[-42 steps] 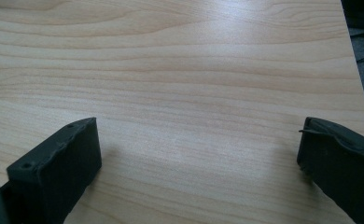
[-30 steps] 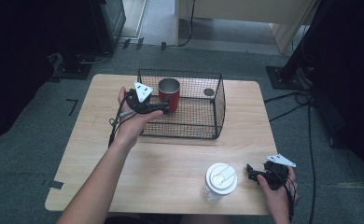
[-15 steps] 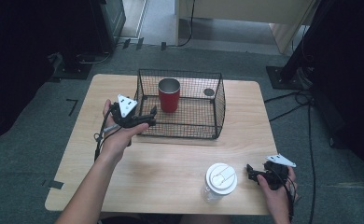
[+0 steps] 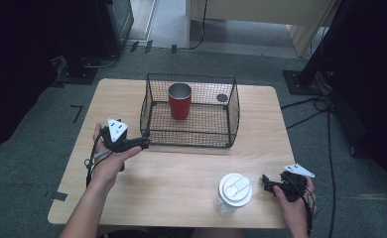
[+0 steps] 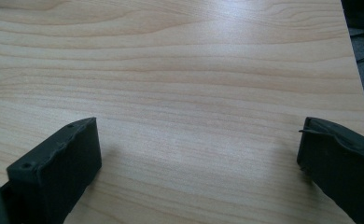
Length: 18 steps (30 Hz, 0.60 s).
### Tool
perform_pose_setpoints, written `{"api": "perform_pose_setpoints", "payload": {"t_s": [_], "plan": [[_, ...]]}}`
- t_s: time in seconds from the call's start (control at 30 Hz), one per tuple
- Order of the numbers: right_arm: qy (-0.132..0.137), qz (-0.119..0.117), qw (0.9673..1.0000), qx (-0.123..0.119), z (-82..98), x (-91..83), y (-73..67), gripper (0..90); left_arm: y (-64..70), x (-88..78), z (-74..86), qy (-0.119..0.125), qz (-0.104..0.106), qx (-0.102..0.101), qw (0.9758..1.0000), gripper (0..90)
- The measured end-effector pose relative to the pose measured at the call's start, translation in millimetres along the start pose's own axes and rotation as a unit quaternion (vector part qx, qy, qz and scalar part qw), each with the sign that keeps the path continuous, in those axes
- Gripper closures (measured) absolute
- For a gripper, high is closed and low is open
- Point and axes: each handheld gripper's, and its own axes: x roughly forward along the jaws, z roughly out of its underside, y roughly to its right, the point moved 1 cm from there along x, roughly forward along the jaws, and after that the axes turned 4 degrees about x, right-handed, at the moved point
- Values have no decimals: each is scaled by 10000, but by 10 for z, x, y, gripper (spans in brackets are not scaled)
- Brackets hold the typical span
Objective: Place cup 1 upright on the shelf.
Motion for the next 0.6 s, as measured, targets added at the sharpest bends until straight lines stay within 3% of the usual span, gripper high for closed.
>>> {"api": "perform_pose_setpoints", "payload": {"t_s": [0.4, 0.6], "plan": [[4, 0, 10000, -1, 0, 0, 0, 0, -314, -244, 394, -399, -204, -60, 9990, 0], [3, 1, 10000, 1, 0, 0, -1, 0, -346, -354, 666, -646, -390, 109, 9971, 0]]}}
